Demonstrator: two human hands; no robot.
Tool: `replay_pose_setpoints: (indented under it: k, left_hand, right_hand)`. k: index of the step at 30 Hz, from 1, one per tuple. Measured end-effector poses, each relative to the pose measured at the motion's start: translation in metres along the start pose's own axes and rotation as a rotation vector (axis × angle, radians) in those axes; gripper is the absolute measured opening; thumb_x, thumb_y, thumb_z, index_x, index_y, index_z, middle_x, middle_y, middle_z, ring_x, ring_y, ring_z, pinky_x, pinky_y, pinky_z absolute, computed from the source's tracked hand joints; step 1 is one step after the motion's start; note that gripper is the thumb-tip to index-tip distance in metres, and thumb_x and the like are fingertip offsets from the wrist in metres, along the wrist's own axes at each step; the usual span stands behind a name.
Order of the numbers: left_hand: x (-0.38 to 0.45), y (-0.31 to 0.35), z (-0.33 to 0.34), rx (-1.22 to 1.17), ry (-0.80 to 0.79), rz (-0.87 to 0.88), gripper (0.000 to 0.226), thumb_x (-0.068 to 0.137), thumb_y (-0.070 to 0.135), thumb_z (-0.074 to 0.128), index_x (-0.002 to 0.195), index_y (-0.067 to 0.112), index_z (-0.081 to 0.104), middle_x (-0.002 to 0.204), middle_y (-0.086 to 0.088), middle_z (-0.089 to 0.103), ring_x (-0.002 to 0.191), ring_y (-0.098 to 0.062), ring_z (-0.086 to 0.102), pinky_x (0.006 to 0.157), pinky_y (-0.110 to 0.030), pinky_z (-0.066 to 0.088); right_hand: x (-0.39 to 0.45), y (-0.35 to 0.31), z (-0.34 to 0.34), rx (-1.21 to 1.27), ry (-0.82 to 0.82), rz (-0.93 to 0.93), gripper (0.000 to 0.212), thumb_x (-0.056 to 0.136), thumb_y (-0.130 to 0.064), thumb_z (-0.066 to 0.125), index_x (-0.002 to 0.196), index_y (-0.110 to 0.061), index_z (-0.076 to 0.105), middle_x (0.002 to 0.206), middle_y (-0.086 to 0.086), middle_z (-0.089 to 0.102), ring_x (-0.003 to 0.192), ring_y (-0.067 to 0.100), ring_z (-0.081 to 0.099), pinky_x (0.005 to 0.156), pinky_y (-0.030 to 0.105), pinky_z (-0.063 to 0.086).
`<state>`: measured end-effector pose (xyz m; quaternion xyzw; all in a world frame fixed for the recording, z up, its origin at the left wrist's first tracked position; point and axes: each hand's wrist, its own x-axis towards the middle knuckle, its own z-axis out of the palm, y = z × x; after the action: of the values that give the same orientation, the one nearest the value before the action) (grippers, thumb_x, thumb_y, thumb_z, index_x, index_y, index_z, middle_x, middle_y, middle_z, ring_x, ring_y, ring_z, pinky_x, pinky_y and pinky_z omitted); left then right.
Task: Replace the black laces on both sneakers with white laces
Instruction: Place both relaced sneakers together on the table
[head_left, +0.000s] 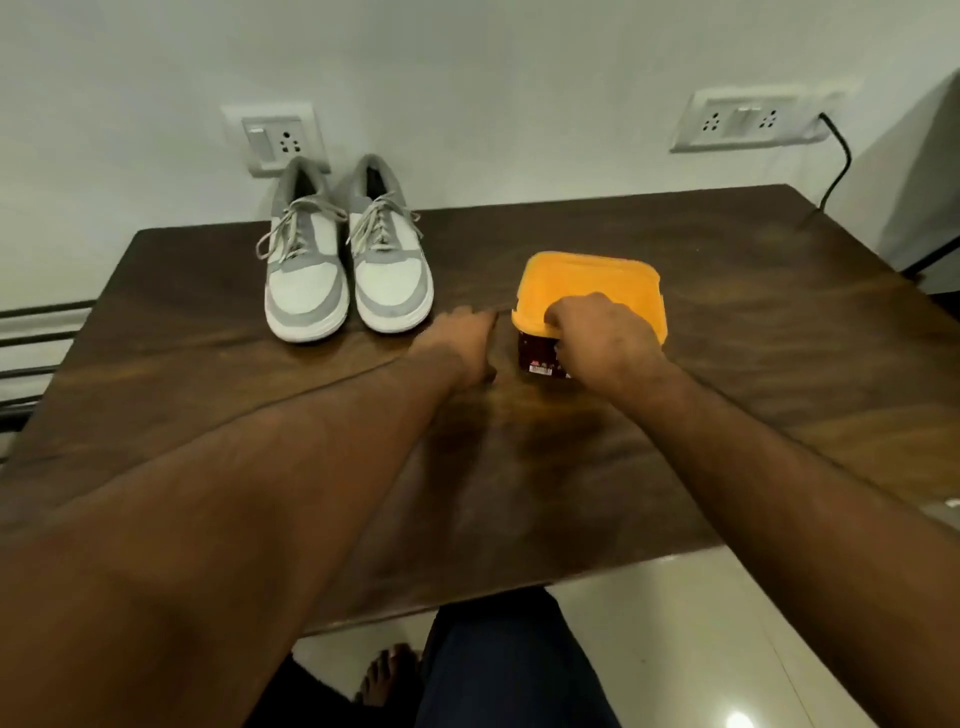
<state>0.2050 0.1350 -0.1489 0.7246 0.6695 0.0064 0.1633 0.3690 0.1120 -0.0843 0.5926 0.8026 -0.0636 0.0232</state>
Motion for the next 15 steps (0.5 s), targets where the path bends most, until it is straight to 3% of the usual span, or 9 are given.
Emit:
replay_pose_setpoints:
  k: [8, 11, 15]
  left_hand:
    - [0.138, -0.030, -0.039, 0.052, 0.081, -0.029, 0.072, 0.089, 0.018, 0.061, 0.152, 0.021, 0.027, 0.154, -0.015, 0.030, 0.138, -0.036, 0.035, 0.112, -0.047, 0.035]
    - [0.176, -0.040, -0.051, 0.069, 0.052, -0.055, 0.080, 0.085, 0.022, 0.070, 0.153, 0.019, 0.026, 0.152, -0.016, 0.031, 0.138, -0.036, 0.036, 0.111, -0.046, 0.036]
    - [0.214, -0.043, -0.048, -0.053, 0.012, -0.090, 0.091, 0.077, 0.035, 0.081, 0.150, 0.013, 0.032, 0.152, -0.014, 0.038, 0.138, -0.031, 0.039, 0.111, -0.038, 0.037]
  right_hand:
    - [0.144, 0.061, -0.014, -0.031, 0.107, -0.243, 0.027, 0.094, -0.005, 0.046, 0.116, -0.014, 0.058, 0.109, 0.011, 0.063, 0.097, 0.028, 0.056, 0.069, 0.032, 0.034]
    - [0.197, 0.076, -0.008, 0.001, 0.086, -0.302, 0.026, 0.094, -0.005, 0.046, 0.115, -0.012, 0.060, 0.110, 0.010, 0.065, 0.101, 0.029, 0.058, 0.074, 0.035, 0.041]
    - [0.251, 0.083, 0.013, 0.039, 0.089, -0.293, 0.024, 0.092, -0.003, 0.045, 0.112, -0.011, 0.055, 0.108, 0.014, 0.063, 0.101, 0.033, 0.057, 0.077, 0.037, 0.040]
